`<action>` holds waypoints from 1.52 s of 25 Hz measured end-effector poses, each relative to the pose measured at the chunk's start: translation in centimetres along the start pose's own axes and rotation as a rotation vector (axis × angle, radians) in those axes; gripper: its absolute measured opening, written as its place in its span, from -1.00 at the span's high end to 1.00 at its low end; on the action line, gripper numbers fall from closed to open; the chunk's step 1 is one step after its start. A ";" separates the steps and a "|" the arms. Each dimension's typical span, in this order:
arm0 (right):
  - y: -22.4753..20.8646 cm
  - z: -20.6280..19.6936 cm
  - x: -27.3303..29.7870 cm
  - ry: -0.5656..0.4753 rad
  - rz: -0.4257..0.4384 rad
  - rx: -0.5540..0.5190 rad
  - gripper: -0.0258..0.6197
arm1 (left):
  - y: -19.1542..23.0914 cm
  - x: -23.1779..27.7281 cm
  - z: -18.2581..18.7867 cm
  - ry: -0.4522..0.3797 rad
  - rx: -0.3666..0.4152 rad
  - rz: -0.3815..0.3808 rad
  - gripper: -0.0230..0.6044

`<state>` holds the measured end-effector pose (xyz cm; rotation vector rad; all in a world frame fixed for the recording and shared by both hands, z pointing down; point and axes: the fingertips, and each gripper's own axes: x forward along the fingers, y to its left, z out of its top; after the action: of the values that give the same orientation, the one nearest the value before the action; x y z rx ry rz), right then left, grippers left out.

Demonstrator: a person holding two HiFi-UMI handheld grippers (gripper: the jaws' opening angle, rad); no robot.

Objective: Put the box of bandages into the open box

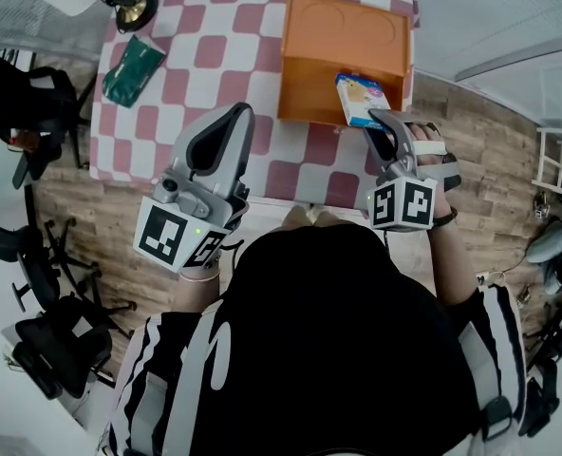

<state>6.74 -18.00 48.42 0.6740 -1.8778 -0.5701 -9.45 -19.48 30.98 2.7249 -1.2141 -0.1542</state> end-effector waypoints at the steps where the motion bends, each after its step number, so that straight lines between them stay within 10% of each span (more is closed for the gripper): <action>1: 0.0 0.0 0.1 0.003 -0.002 -0.004 0.67 | 0.0 0.0 0.0 -0.001 0.000 0.001 0.92; 38: -0.5 -0.2 1.6 0.031 0.012 0.035 0.52 | 0.7 -0.4 0.3 -0.005 -0.008 0.016 0.92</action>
<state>6.46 -19.49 49.19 0.6901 -1.8657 -0.5174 -10.23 -19.67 30.85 2.7093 -1.2335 -0.1641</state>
